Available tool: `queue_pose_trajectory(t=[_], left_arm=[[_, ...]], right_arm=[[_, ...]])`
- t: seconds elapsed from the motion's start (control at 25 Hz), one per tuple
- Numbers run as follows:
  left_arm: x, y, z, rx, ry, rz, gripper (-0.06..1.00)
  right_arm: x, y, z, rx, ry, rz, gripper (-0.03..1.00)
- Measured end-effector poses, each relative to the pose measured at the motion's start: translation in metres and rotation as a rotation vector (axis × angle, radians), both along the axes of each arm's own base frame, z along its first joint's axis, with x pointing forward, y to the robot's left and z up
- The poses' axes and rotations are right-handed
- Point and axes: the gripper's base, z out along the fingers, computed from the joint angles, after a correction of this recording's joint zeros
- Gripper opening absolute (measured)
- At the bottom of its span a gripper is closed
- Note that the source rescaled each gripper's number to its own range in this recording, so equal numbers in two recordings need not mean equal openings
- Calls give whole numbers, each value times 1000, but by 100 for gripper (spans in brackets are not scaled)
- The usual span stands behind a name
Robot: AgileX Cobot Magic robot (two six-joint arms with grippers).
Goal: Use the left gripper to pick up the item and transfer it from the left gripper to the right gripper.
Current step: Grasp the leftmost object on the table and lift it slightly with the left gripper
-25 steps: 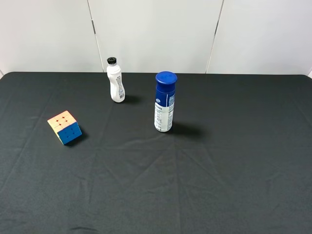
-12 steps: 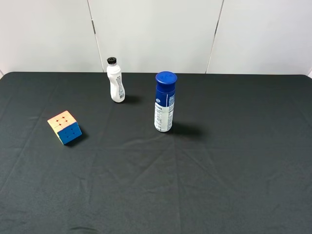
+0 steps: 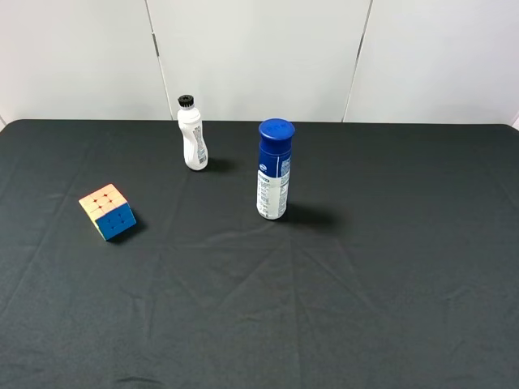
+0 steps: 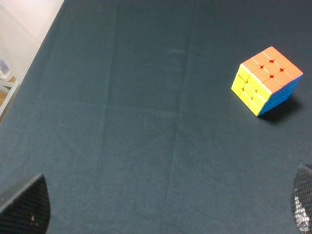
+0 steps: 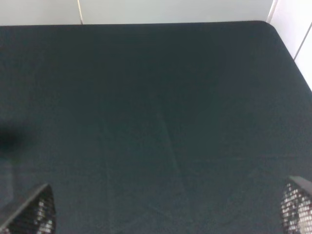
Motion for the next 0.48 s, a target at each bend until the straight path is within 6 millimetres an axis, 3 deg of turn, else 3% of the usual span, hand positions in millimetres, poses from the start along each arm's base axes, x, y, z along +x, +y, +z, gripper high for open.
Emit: queue_pose_trajectory(t=[0.48], left_arm=[[0,0,0,0,-3,0,99]], right_arm=[[0,0,0,0,0,0,100]])
